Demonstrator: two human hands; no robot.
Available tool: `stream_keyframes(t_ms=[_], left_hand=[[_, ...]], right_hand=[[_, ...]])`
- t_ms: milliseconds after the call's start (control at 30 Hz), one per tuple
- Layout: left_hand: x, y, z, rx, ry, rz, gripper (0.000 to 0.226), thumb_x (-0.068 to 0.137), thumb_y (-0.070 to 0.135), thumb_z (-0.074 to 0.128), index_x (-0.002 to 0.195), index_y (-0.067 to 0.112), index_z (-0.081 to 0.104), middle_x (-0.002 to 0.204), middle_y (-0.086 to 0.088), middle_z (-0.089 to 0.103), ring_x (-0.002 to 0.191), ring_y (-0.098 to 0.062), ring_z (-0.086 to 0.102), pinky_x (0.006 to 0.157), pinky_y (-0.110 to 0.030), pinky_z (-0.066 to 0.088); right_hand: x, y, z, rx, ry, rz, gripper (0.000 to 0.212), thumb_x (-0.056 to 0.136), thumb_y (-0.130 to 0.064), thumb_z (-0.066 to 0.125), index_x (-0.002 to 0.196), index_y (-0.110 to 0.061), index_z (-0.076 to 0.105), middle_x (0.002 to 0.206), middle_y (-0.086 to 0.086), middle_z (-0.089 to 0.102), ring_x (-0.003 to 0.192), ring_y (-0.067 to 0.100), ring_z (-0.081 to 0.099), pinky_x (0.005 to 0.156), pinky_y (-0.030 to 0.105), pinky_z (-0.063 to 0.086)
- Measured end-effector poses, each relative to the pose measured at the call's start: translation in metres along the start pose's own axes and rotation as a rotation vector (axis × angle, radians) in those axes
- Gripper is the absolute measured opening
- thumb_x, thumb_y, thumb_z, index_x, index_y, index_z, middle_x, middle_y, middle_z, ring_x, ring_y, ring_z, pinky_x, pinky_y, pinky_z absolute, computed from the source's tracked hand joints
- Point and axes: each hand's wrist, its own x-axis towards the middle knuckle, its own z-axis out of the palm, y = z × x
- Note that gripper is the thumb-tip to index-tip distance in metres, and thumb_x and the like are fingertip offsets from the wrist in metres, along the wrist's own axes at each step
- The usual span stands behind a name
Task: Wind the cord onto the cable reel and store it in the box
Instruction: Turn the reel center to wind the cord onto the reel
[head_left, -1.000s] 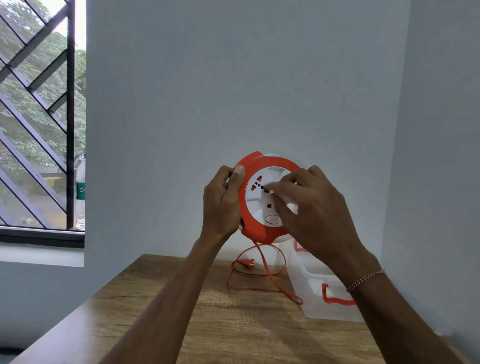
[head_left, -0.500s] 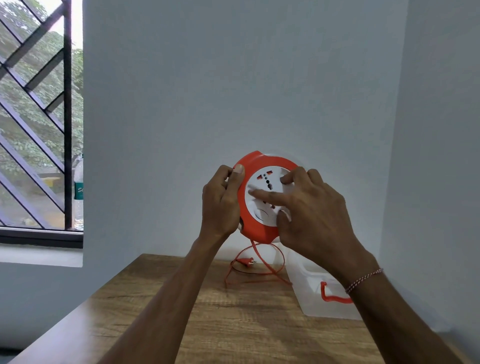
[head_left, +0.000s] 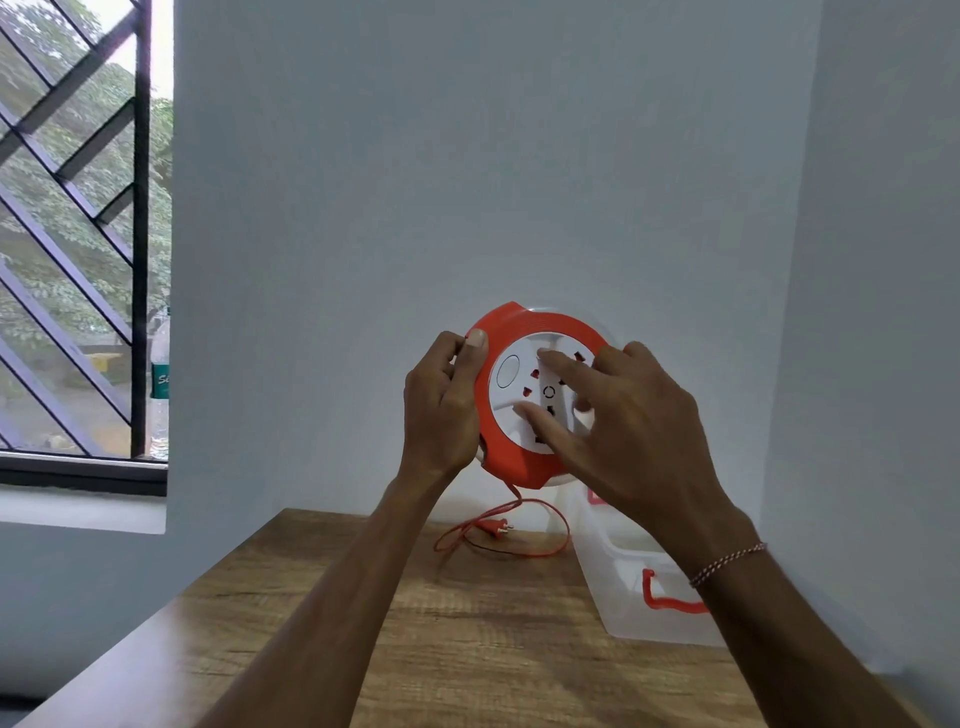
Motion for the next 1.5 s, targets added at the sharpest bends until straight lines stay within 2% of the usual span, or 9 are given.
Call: stream_keyframes(t_ms=[100,167,333,567,833,1067,1200,1333,1500], left_hand=[[0.0,-0.001,0.0,0.002,0.009,0.001,0.025,0.101,0.036,0.045,0.093,0.018,0.061,0.081,0.005,0.069,0.071,-0.016,0.069,0.06,-0.023,0.058],[0.0,-0.002,-0.001,0.01,0.016,0.009,0.026,0.101,0.037,0.044,0.093,0.018,0.061,0.081,0.004,0.069,0.07,-0.016,0.068,0.061,-0.023,0.058],[0.001,-0.004,0.0,0.023,0.039,0.007,0.028,0.101,0.036,0.044,0.092,0.016,0.061,0.079,0.0,0.068,0.07,-0.019,0.066,0.063,-0.027,0.058],[-0.002,-0.001,0.002,0.02,0.019,0.013,0.021,0.101,0.035,0.044,0.091,0.025,0.06,0.082,0.004,0.069,0.073,-0.017,0.068,0.063,-0.023,0.059],[-0.003,-0.002,0.004,0.041,-0.001,0.03,0.019,0.1,0.035,0.046,0.093,0.025,0.06,0.081,0.013,0.069,0.073,-0.008,0.07,0.059,-0.017,0.056],[-0.002,-0.004,0.003,0.065,-0.01,0.045,0.023,0.1,0.036,0.045,0.095,0.021,0.061,0.083,0.007,0.07,0.071,-0.015,0.07,0.062,-0.025,0.06],[0.0,-0.003,0.002,0.034,-0.012,0.039,0.028,0.099,0.039,0.046,0.098,0.017,0.062,0.083,0.006,0.071,0.07,-0.013,0.072,0.06,-0.024,0.059],[0.0,-0.001,0.002,0.04,-0.013,0.041,0.026,0.096,0.044,0.046,0.094,0.024,0.061,0.081,0.008,0.071,0.07,-0.011,0.072,0.059,-0.023,0.059],[-0.001,0.002,0.002,0.073,-0.006,0.052,0.023,0.098,0.042,0.045,0.09,0.026,0.06,0.079,0.005,0.069,0.069,-0.014,0.07,0.063,-0.038,0.062]], right_hand=[[0.002,0.002,-0.003,0.005,0.058,-0.138,0.036,0.075,-0.027,0.08,0.108,-0.014,0.072,0.109,0.013,0.07,0.094,0.03,0.061,0.076,0.041,0.057],[0.002,0.003,-0.006,-0.011,-0.022,-0.193,0.043,0.063,-0.015,0.087,0.104,-0.018,0.074,0.118,0.014,0.066,0.103,0.035,0.059,0.079,0.046,0.055],[0.001,0.001,-0.01,-0.074,-0.151,-0.239,0.061,0.055,-0.02,0.09,0.112,-0.031,0.071,0.131,0.013,0.059,0.111,0.04,0.054,0.083,0.051,0.051],[0.003,0.003,-0.008,-0.003,-0.208,-0.208,0.05,0.052,-0.022,0.092,0.099,-0.026,0.074,0.129,0.013,0.061,0.113,0.038,0.055,0.086,0.048,0.05],[0.001,0.001,-0.008,-0.196,-0.267,-0.151,0.057,0.062,-0.036,0.085,0.116,-0.039,0.068,0.132,0.01,0.059,0.114,0.036,0.052,0.088,0.047,0.046],[-0.004,0.001,0.002,-0.209,-0.189,-0.057,0.064,0.056,-0.039,0.088,0.116,-0.04,0.067,0.112,0.014,0.067,0.096,0.033,0.06,0.078,0.046,0.049],[-0.005,0.005,0.006,-0.164,-0.088,-0.017,0.059,0.073,-0.05,0.07,0.13,-0.041,0.055,0.109,0.011,0.068,0.093,0.028,0.061,0.081,0.046,0.05],[-0.007,0.001,0.008,-0.076,-0.014,0.036,0.059,0.075,-0.055,0.064,0.13,-0.035,0.057,0.11,0.009,0.071,0.092,0.028,0.065,0.081,0.043,0.051],[-0.007,-0.006,0.007,0.045,0.023,0.133,0.069,0.076,-0.069,0.055,0.13,-0.027,0.059,0.103,0.005,0.074,0.082,0.024,0.069,0.079,0.043,0.056]])
